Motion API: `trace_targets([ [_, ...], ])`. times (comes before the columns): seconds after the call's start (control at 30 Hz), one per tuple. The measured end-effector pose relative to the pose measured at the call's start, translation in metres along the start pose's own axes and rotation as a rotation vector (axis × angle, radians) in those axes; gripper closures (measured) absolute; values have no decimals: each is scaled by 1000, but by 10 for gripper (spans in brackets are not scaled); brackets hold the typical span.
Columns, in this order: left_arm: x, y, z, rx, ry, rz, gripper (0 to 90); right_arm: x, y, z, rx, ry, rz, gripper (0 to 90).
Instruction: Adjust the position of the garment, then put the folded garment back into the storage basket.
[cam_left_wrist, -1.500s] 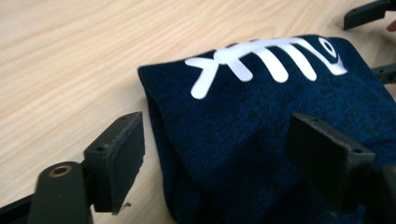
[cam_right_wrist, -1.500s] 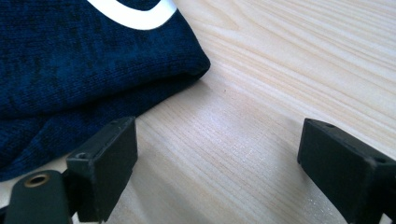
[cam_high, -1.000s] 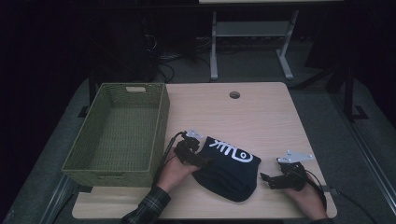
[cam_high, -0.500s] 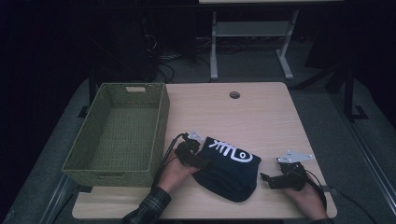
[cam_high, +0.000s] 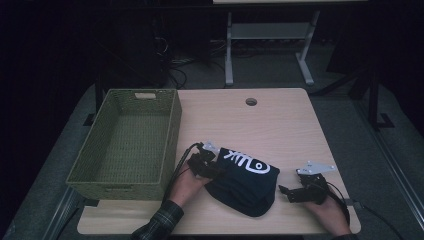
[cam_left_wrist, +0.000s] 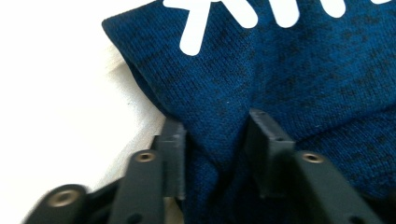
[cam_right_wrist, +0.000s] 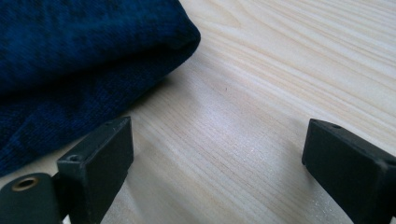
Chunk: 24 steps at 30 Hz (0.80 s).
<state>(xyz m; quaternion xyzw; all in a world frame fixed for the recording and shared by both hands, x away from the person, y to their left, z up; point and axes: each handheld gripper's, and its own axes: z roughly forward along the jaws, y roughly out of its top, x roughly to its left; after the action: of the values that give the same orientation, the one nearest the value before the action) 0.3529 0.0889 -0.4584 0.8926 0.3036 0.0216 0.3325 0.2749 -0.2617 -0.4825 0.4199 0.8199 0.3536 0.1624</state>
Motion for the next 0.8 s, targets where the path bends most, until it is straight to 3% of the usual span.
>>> trace_targets([
  [0.17, -1, 1, 0, 2, -12, 5, 725, 0, 0, 0, 0, 0, 1, 86],
  [0.27, -1, 2, -2, 11, -9, 25, 747, 0, 0, 0, 0, 0, 1, 85],
  [0.4, -7, 8, -8, -12, -4, 33, 760, 0, 0, 0, 0, 0, 1, 85],
  [0.6, -17, 21, -28, -29, -23, 71, 762, 0, 0, 0, 1, -1, 2, 86],
  [0.8, -25, 36, -54, -57, -28, 72, 763, 0, 0, 0, 2, 0, 5, 86],
])
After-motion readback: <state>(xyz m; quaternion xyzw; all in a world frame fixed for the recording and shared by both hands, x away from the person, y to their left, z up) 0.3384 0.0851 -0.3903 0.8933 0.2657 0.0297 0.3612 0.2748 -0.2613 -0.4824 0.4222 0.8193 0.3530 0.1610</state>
